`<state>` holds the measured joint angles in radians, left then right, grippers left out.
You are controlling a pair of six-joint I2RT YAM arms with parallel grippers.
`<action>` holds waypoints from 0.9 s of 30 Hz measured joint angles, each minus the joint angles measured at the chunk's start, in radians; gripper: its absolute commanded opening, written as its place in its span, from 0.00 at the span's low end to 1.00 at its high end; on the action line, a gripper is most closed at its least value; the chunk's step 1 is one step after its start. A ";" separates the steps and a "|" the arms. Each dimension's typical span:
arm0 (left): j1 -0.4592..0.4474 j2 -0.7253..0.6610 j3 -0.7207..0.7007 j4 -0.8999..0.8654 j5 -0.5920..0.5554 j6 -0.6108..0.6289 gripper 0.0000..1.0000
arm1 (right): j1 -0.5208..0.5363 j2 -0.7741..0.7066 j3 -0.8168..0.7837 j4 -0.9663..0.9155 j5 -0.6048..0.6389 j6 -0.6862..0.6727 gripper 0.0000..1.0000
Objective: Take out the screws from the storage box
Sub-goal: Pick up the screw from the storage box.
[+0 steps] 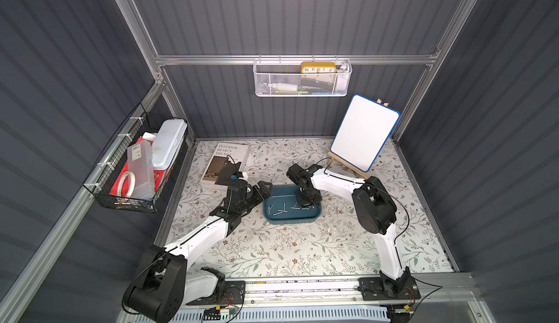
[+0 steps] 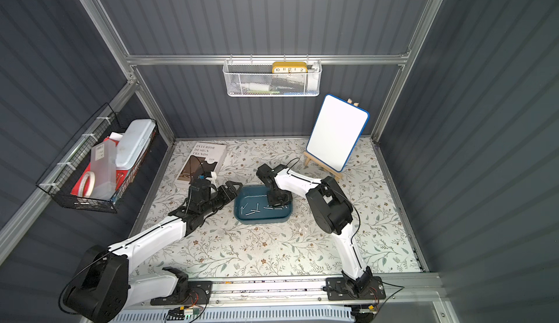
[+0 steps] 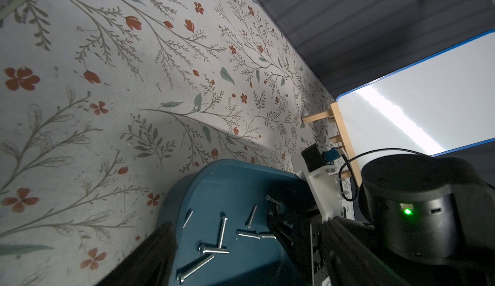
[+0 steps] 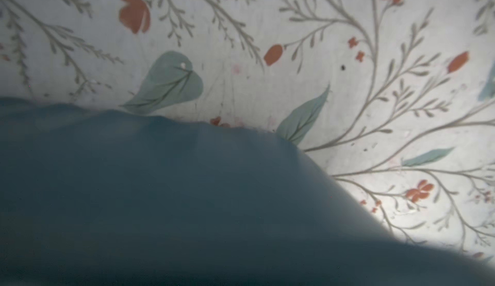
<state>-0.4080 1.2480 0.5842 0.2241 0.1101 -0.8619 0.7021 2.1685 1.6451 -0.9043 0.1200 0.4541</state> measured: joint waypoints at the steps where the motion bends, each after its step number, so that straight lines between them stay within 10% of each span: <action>1: 0.000 0.000 0.000 0.000 0.000 0.000 0.89 | 0.000 0.002 0.000 0.000 0.000 0.000 0.21; 27: 0.000 -0.008 -0.005 0.000 -0.002 -0.003 0.89 | 0.004 -0.014 0.005 0.027 -0.003 0.035 0.07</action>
<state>-0.4080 1.2404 0.5797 0.2237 0.1078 -0.8654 0.7063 2.1540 1.6501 -0.8772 0.1169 0.4889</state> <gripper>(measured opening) 0.885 0.083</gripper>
